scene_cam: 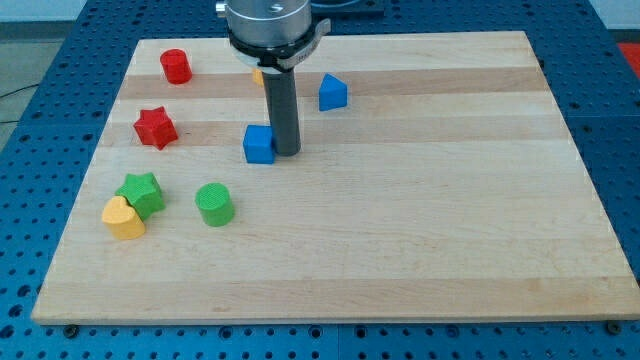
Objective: Slightly move the blue cube upwards
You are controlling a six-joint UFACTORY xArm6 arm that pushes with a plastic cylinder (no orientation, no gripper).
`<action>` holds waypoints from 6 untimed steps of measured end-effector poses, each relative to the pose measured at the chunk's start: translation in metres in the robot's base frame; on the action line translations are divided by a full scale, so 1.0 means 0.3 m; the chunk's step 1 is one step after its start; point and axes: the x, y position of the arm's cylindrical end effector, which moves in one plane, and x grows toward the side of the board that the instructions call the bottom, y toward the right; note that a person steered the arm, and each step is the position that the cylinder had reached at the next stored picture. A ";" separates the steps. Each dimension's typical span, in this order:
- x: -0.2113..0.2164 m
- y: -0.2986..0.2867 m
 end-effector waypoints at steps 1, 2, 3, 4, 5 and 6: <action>0.180 0.084; 0.177 -0.050; 0.115 -0.112; 0.046 -0.125; 0.005 -0.122; 0.122 0.030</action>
